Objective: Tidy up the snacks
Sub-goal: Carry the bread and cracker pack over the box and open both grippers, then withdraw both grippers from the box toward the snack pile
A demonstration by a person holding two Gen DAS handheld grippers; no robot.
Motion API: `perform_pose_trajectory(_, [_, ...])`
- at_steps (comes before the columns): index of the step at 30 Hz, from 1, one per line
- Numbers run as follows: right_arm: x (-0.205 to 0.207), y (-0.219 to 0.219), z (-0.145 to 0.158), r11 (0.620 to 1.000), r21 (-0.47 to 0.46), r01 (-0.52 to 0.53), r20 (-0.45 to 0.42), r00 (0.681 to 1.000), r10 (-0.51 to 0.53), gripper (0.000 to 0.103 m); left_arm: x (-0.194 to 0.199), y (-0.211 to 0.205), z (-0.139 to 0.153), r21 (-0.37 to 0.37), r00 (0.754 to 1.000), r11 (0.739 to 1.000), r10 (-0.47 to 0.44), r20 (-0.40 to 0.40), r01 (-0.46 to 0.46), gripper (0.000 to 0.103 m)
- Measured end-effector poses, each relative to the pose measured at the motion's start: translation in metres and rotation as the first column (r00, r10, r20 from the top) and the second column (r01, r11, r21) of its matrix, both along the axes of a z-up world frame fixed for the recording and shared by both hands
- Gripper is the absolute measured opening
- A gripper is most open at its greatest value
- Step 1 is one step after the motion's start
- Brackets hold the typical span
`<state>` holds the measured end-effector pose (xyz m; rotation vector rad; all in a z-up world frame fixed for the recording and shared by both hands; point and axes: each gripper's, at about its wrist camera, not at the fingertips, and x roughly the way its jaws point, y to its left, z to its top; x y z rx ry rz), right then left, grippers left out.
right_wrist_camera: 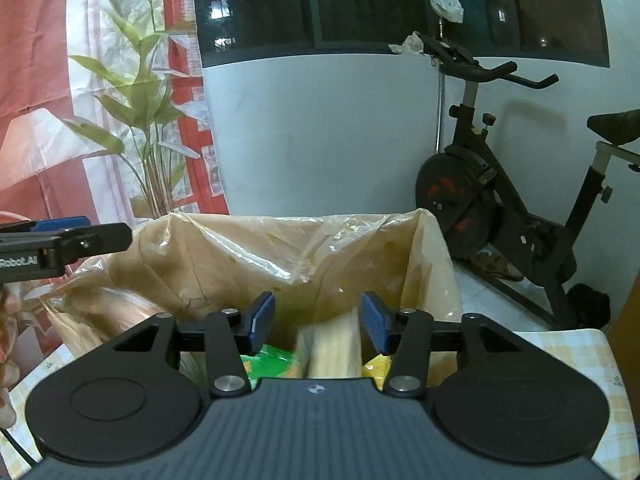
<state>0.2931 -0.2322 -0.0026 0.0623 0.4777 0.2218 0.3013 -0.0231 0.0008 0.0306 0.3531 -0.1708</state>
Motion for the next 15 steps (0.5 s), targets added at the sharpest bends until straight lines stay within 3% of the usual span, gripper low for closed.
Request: perform_pose_trajectory(15, [-0.051,0.009,0.022,0.999,0.025,-0.042,0.044,0.998,0.041,0.063,-0.068,0.026,0.013,-0.010,1.000,1.000,-0.010,-0.009,0.010,0.085])
